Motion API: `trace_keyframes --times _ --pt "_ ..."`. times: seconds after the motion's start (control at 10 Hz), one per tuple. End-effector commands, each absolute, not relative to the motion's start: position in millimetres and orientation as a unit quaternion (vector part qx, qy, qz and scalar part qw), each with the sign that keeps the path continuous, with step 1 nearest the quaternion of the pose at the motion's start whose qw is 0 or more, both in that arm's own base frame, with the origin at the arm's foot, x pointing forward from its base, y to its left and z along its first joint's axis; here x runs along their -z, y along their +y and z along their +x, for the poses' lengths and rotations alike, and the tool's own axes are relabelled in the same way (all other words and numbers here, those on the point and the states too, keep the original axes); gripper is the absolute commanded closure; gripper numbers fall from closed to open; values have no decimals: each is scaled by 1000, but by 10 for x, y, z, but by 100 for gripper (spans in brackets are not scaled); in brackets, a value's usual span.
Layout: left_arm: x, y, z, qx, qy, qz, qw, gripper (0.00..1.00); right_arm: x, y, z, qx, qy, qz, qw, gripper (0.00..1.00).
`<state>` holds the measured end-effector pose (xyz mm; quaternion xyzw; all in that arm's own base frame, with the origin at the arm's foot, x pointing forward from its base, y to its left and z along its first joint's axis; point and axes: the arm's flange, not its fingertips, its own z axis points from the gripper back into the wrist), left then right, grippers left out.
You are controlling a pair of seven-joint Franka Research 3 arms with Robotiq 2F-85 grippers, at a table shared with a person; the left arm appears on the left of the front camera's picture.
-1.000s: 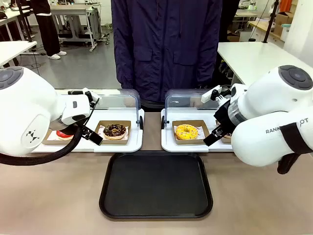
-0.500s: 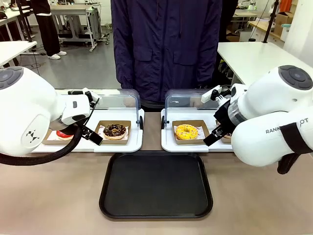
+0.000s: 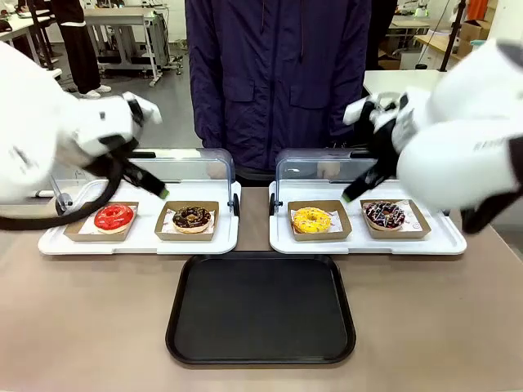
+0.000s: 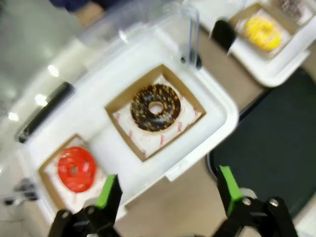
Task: Move the fourth donut from the left to the tray.
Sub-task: Pick up the Paper togo box containing the Donut indicated by the person and place it on the Handle tray.
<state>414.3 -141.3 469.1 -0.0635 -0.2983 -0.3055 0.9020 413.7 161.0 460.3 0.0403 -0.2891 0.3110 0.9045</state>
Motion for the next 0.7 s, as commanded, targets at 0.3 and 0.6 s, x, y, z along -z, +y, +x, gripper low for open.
trace_keyframes --times 0.3,0.6 --pt "-5535 -172 4516 443 -232 -161 851 0 -5649 156 4299 -384 -302 170 856 0" --pt "-5631 959 4443 454 -282 -237 811 0 -5715 -1117 4226 -399 -356 247 808 0"
